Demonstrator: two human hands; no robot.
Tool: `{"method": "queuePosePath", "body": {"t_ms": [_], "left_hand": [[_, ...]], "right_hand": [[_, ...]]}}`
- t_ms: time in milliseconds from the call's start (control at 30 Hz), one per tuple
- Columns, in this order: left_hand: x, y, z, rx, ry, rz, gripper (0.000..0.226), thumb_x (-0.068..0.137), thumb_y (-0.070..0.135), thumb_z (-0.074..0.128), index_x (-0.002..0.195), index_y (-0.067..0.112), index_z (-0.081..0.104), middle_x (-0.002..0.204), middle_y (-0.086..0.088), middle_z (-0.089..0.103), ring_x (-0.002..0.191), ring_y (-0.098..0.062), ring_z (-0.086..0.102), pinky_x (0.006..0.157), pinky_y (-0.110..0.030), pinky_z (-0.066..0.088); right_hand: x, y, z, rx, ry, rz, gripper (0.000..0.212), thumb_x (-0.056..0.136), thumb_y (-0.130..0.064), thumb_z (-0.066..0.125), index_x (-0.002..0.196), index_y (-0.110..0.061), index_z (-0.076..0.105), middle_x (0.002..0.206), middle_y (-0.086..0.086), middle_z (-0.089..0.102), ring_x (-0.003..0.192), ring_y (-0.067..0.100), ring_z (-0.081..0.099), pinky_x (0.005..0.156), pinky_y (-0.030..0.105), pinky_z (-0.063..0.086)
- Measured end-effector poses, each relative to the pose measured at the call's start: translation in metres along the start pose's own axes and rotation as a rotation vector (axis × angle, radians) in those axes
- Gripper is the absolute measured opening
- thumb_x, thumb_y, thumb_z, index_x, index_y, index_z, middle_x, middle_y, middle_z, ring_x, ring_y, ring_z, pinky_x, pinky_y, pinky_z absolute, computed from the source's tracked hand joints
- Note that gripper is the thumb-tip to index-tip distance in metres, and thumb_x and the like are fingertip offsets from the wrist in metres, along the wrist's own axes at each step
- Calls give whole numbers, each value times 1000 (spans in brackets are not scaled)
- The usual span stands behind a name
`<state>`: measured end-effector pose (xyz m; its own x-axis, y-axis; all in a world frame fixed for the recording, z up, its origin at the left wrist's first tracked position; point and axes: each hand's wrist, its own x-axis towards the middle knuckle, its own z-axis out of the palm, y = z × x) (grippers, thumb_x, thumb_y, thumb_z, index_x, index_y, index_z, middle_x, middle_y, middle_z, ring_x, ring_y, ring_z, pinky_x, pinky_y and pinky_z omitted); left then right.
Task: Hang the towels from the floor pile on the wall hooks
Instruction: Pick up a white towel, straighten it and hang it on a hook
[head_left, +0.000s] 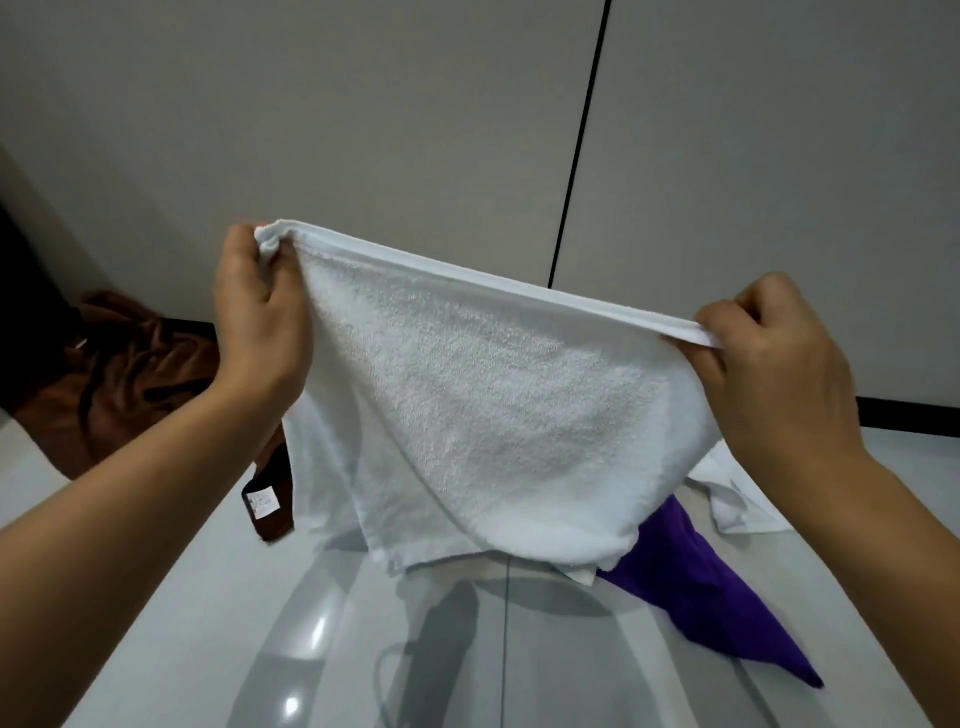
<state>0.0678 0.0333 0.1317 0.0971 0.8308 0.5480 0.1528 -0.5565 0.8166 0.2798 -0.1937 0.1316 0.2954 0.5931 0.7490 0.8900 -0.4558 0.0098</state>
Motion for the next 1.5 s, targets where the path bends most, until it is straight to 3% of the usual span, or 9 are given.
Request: {"method": "queuePosePath", "body": {"t_ms": [167, 333, 467, 667, 767, 1000, 1200, 1367, 1500], "left_hand": [[-2, 0, 5, 16, -15, -5, 30, 100, 18, 37, 73, 29, 33, 72, 14, 37, 56, 13, 40, 56, -7, 32], [-6, -6, 3, 15, 12, -39, 29, 100, 17, 35, 75, 31, 32, 74, 15, 36, 60, 7, 38, 55, -6, 32], [-5, -10, -2, 65, 6, -38, 29, 101, 19, 34, 75, 32, 30, 76, 15, 37, 65, 4, 38, 57, -6, 32], [1, -19, -5, 53, 8, -30, 24, 99, 17, 35, 79, 30, 33, 81, 15, 37, 85, -12, 39, 69, -23, 31], [1, -24, -7, 31, 0, -34, 9, 98, 17, 35, 90, 20, 36, 82, 14, 36, 89, -13, 37, 75, -25, 31], [-2, -27, -5, 13, -2, -78, 27, 95, 13, 36, 75, 31, 33, 77, 13, 37, 71, -3, 36, 66, -26, 31], [-7, -36, -4, -84, 94, -284, 25, 86, 7, 35, 69, 26, 35, 70, 9, 37, 61, -4, 32, 54, -21, 28], [-17, -58, -7, 68, -66, -456, 10, 84, 8, 35, 88, 9, 45, 84, -6, 44, 81, -19, 38, 70, -33, 31], [-29, -57, 3, 199, -315, -553, 8, 86, 12, 45, 86, 5, 50, 80, -11, 47, 84, -26, 45, 72, -37, 35]], "right_hand": [[-2, 6, 3, -220, 14, 10, 9, 82, -4, 66, 79, 1, 60, 85, 17, 57, 75, 37, 52, 72, 38, 25], [0, 2, -8, 108, -240, 142, 38, 89, -47, 41, 82, -9, 43, 57, -5, 37, 52, 24, 40, 52, 30, 29], [-1, 8, -12, 163, -213, 83, 55, 80, -59, 37, 72, -6, 50, 55, -1, 43, 51, 23, 42, 46, 21, 27], [4, 14, -6, 473, -330, 355, 26, 91, -37, 51, 86, -12, 54, 78, -7, 54, 70, 4, 47, 56, 9, 32], [4, 19, -5, 488, -378, 371, 16, 92, -32, 53, 91, -16, 53, 84, -12, 52, 75, 3, 47, 61, 13, 32], [6, 13, -1, 481, -390, 447, 18, 97, -31, 43, 98, -13, 46, 86, 2, 51, 73, 15, 46, 59, 29, 33], [13, 2, 5, 918, -76, 824, 30, 88, -36, 61, 92, -6, 59, 79, 2, 58, 71, 15, 54, 62, 25, 45], [20, -18, 3, 1086, -15, 820, 41, 91, -35, 58, 97, 6, 57, 83, 9, 58, 73, 18, 54, 62, 24, 45], [28, -40, -11, 1074, -92, 627, 24, 88, -32, 61, 80, -9, 61, 67, -5, 59, 61, 5, 54, 53, 14, 43]]}}
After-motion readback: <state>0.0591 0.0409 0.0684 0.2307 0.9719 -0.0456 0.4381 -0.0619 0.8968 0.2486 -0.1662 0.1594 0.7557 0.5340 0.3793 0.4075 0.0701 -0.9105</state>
